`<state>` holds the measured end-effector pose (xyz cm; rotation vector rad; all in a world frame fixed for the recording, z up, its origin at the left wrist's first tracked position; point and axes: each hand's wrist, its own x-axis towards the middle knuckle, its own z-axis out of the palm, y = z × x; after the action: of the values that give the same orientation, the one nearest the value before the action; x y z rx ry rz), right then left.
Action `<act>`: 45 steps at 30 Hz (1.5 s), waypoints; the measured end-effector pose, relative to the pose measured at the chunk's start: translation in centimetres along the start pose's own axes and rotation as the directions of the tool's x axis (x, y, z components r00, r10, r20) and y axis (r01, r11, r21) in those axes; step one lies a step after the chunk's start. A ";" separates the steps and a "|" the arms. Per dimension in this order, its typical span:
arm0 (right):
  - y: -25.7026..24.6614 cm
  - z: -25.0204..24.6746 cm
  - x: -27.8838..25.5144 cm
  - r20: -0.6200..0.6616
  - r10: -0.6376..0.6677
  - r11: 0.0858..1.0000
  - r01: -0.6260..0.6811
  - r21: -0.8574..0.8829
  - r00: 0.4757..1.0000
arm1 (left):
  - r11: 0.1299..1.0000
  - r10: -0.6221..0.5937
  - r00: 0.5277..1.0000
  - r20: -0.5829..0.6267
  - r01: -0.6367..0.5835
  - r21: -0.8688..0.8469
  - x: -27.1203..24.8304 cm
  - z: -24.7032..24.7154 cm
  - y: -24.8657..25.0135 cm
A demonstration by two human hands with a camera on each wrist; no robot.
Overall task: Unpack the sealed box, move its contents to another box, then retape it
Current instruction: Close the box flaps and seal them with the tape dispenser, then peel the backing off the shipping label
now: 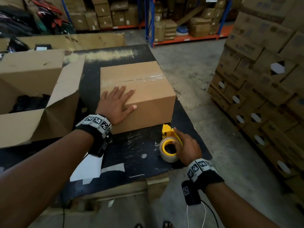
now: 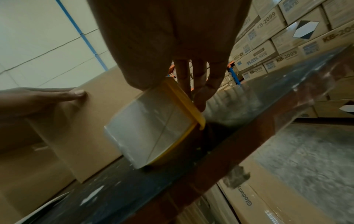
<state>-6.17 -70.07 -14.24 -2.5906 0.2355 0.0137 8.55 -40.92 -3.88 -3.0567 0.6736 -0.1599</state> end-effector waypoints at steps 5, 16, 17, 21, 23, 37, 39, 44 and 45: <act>-0.2 -0.5 0.6 0.031 0.022 0.997 -0.019 -0.077 0.999 | 1.000 0.002 1.000 -0.002 -0.002 0.006 -0.2 -0.2 0.1; -3.2 -1.6 0.2 -0.173 -0.201 0.979 0.193 -0.061 0.964 | 0.902 -0.130 0.960 -0.249 0.011 -0.431 -8.5 -3.2 0.5; -4.3 -1.5 0.2 -0.198 -0.238 0.971 0.236 -0.035 0.951 | 0.892 -0.177 0.945 -0.275 0.036 -0.451 -10.4 -3.3 0.2; -9.9 0.2 -0.6 -0.192 -0.375 0.917 0.393 0.064 0.907 | 0.821 -0.411 0.863 -0.293 0.210 -0.531 -17.9 -1.9 -2.1; -12.7 1.7 -1.1 -0.155 -0.418 0.888 0.438 0.138 0.895 | 0.760 -0.528 0.811 -0.253 0.319 -0.565 -20.8 -0.5 -3.5; -22.7 13.8 -1.0 0.237 0.054 0.956 -0.118 0.267 0.970 | 0.641 -0.551 0.819 0.158 0.537 -0.548 -21.7 10.4 -8.9; -23.5 14.4 -0.8 0.234 0.105 0.939 -0.174 0.297 0.966 | 0.636 -0.543 0.821 0.178 0.540 -0.551 -21.5 10.9 -9.3; -24.5 14.8 -0.8 0.240 0.231 0.870 -0.311 0.383 0.943 | 0.627 -0.510 0.839 0.193 0.515 -0.584 -22.1 11.3 -10.0; -24.5 14.8 -0.7 0.250 0.249 0.857 -0.333 0.393 0.936 | 0.621 -0.509 0.838 0.199 0.517 -0.589 -22.1 11.3 -10.0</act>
<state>-2.16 -41.68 -14.38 -2.0733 0.5015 0.2881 -6.09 -22.68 -16.99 -3.8038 -0.2736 0.1215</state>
